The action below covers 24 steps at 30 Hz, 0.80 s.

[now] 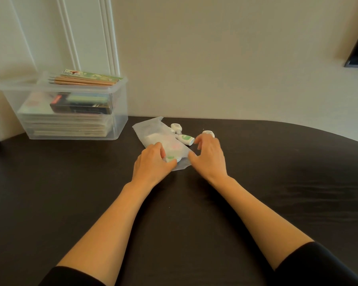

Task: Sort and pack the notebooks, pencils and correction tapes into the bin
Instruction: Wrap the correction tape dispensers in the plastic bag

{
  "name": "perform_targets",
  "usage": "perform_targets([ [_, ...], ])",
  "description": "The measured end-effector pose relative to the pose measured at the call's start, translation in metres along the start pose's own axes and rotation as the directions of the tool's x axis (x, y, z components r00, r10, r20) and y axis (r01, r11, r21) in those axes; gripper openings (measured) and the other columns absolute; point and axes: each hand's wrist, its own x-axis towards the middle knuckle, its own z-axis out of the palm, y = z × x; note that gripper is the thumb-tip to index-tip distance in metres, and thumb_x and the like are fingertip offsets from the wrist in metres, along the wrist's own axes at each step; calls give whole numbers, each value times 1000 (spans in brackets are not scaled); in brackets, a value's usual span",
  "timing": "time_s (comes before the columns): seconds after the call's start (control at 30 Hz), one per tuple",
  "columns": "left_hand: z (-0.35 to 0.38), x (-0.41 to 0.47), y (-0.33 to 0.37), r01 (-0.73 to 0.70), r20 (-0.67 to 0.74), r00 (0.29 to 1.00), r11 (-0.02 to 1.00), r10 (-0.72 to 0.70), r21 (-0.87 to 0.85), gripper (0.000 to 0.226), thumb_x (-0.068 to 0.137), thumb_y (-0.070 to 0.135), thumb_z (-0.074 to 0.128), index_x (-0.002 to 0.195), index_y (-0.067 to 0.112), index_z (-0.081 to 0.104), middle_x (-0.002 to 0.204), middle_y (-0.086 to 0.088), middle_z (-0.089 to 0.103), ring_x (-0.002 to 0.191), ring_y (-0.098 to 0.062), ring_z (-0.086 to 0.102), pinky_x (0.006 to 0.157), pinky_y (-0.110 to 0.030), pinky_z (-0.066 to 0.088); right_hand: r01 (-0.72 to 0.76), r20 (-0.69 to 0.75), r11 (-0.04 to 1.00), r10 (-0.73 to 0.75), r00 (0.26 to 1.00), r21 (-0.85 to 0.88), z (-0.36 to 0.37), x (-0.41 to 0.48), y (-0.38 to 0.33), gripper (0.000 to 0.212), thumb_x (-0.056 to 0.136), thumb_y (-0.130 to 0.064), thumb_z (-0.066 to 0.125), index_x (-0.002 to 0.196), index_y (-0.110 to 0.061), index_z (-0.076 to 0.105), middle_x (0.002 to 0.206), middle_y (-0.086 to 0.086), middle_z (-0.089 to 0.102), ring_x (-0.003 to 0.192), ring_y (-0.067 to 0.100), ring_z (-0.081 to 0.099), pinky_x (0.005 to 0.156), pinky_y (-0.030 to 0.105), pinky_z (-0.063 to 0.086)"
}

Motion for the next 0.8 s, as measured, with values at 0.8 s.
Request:
perform_targets([
  [0.8,-7,-5,-5,45,62,996,964,-63,262,36,84,42,55,96,12,41,84,-1,45,81,-25,50,59,-31,34,-269,378,940,177,909,208,-8,0,3,26,86,-42,55,76,-18,51,79,-3,53,71,11,47,63,25,37],
])
